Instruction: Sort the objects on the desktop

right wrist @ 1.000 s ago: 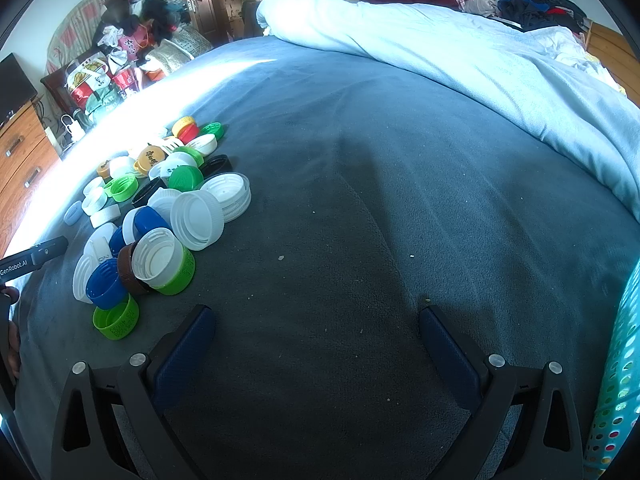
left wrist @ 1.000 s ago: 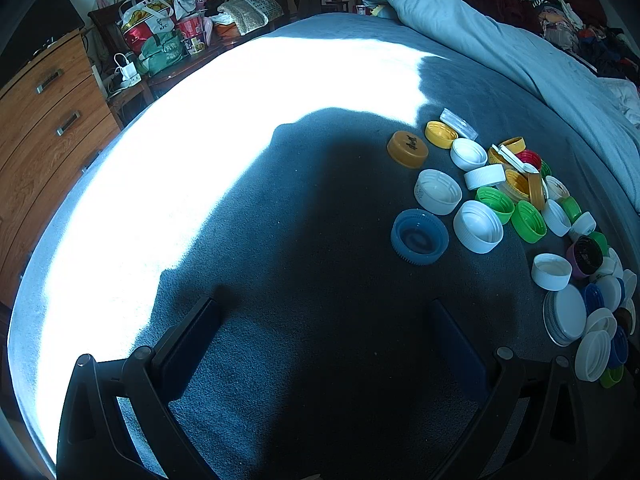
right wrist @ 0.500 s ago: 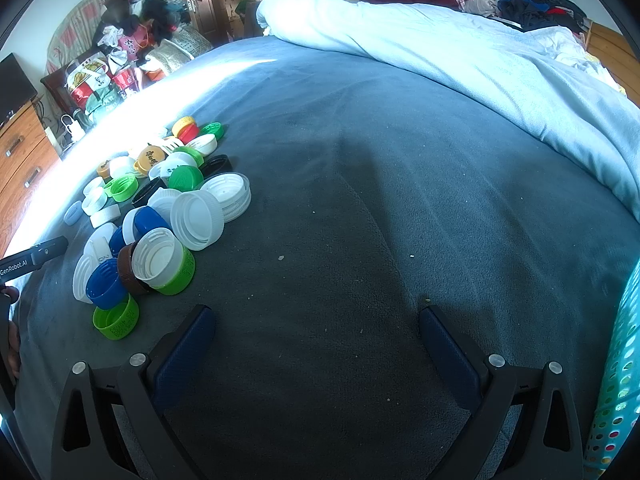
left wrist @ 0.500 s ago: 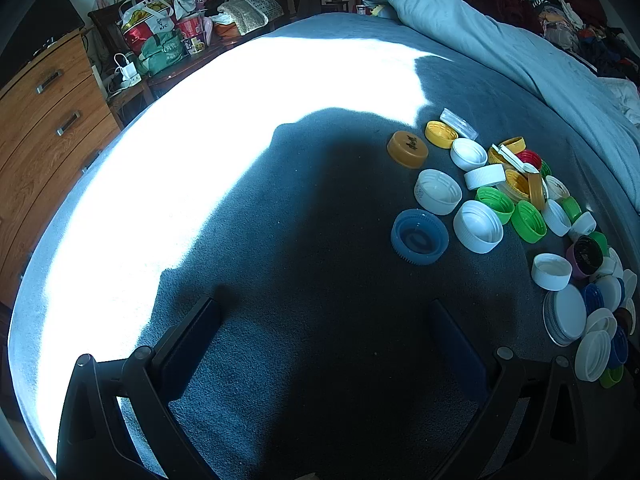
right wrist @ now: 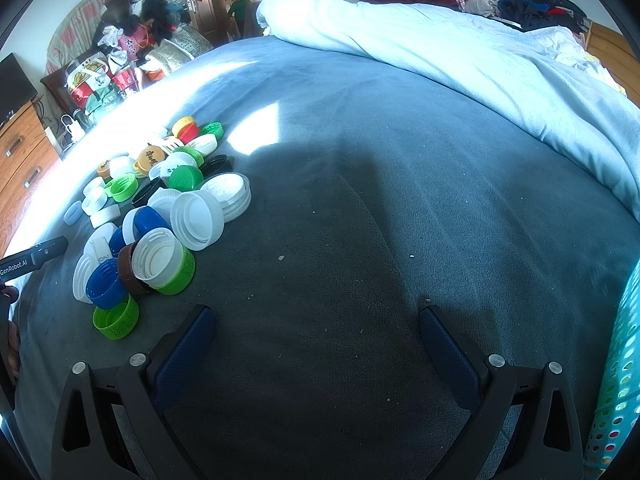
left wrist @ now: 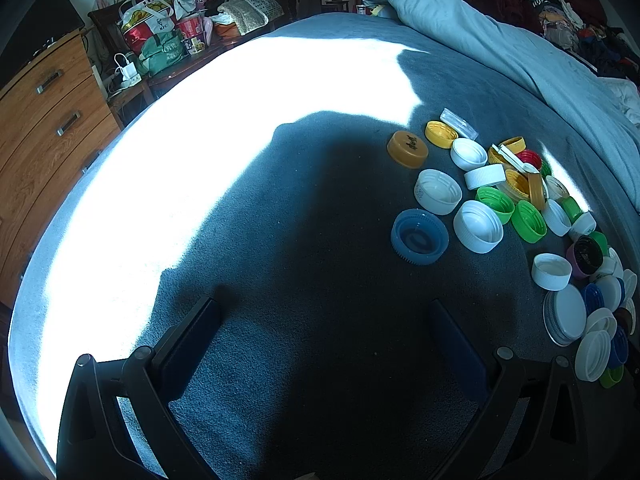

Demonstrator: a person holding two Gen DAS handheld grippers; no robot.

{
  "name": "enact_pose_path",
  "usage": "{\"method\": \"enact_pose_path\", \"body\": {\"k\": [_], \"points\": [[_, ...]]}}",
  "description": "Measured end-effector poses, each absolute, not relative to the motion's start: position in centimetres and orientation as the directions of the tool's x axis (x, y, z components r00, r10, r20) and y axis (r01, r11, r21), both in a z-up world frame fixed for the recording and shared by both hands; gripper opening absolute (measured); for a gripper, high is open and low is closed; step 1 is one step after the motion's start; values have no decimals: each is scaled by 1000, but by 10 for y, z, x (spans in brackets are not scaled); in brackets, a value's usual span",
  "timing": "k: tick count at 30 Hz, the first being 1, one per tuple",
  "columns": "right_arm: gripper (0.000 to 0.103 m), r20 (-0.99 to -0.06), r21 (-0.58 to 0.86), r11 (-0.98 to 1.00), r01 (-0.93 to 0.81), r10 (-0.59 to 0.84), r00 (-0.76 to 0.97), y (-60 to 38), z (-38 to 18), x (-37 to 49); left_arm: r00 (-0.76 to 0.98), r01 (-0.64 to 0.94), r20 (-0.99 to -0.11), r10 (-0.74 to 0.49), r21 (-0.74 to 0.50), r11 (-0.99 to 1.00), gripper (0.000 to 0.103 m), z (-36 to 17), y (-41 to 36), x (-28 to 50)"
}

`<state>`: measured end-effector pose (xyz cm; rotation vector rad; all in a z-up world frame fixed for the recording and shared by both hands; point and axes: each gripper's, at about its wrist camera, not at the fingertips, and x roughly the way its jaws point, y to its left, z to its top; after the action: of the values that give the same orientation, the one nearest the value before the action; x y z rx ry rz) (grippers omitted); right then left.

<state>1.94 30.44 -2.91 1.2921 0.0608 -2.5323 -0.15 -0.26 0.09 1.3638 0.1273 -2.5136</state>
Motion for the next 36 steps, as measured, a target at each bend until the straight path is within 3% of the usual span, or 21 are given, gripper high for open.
{"method": "enact_pose_path", "body": {"k": [36], "points": [[103,-798,95,-955,281,-242,-552,305,-29,20,-533,287,-830,-163,4,-958,102,-1,4,3]]}}
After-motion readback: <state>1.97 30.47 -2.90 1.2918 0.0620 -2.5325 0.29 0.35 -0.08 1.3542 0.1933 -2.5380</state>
